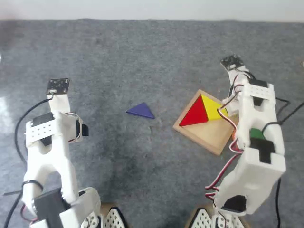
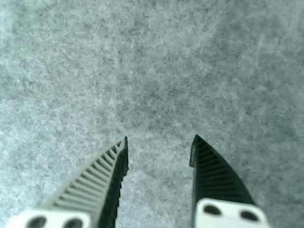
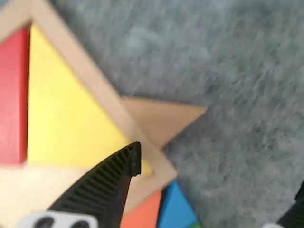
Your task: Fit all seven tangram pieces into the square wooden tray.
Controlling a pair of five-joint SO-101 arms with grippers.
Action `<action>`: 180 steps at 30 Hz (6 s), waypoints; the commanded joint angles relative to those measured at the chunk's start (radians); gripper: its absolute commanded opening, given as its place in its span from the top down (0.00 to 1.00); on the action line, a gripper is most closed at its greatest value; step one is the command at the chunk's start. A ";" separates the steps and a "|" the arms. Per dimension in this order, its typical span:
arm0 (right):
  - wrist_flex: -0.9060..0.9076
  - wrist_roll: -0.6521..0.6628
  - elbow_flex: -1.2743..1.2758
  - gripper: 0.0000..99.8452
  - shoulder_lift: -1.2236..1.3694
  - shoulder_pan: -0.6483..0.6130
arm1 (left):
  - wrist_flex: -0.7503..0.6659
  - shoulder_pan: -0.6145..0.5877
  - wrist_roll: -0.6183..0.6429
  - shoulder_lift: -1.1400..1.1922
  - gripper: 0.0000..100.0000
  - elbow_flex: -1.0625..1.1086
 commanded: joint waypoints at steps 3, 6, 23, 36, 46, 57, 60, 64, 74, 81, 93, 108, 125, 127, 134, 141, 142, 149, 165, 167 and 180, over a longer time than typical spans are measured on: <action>0.088 -0.216 -0.118 0.51 0.002 -0.051 | 0.003 0.037 0.009 -0.048 0.79 -0.008; 0.093 -0.233 -0.071 0.51 -0.056 -0.064 | 0.011 0.060 0.009 -0.049 0.79 -0.041; -0.137 -0.279 0.637 0.51 -0.832 0.360 | 0.264 0.718 0.052 0.318 0.79 -0.746; -0.255 -0.396 0.809 0.51 -0.796 0.360 | 0.391 0.985 0.072 0.887 0.79 -1.236; -0.260 -0.390 0.819 0.51 -0.792 0.337 | 0.445 0.990 0.195 1.071 0.80 -1.328; -0.260 -0.388 0.818 0.51 -0.792 0.335 | 0.509 0.890 0.311 1.068 0.98 -1.323; -0.260 -0.388 0.818 0.51 -0.792 0.335 | 0.514 0.847 0.339 1.068 0.99 -1.323; -0.260 -0.388 0.818 0.51 -0.792 0.335 | 0.560 0.776 0.373 1.068 0.99 -1.322; -0.260 -0.387 0.818 0.51 -0.792 0.335 | 0.611 0.661 0.399 1.030 0.99 -1.207; -0.252 -0.387 0.822 0.51 -0.791 0.294 | 0.339 0.710 0.445 0.568 0.99 -0.717; -0.251 -0.385 0.836 0.51 -0.791 0.291 | 0.117 0.824 0.468 0.476 0.99 -0.473; -0.249 -0.354 0.836 0.51 -0.789 0.289 | 0.078 0.898 0.526 0.292 0.82 -0.403; 0.268 0.127 0.318 0.51 -0.627 0.148 | -0.190 0.396 0.621 -0.230 0.82 -0.061; 0.271 0.216 0.305 0.51 -0.555 0.105 | -0.241 0.402 0.615 -0.233 0.82 -0.018; 0.208 0.276 0.304 0.51 -0.472 0.022 | -0.295 0.377 0.563 -0.233 0.82 0.013; 0.183 0.190 0.324 0.51 -0.453 -0.117 | -0.382 0.365 0.563 -0.232 0.82 0.077; 0.153 0.152 0.327 0.51 -0.444 -0.116 | -0.390 0.365 0.563 -0.232 0.82 0.081; 0.018 0.232 0.325 0.51 -0.320 -0.048 | -0.393 0.368 0.563 -0.232 0.82 0.081; 0.208 -0.397 0.411 0.57 -0.420 -0.165 | -0.388 0.373 0.540 -0.232 0.82 0.082; 0.185 -0.506 0.411 0.58 -0.420 -0.151 | -0.388 0.373 0.520 -0.232 0.82 0.082; 0.165 -1.290 0.350 0.58 -0.417 -0.107 | -0.387 0.373 0.516 -0.232 0.82 0.082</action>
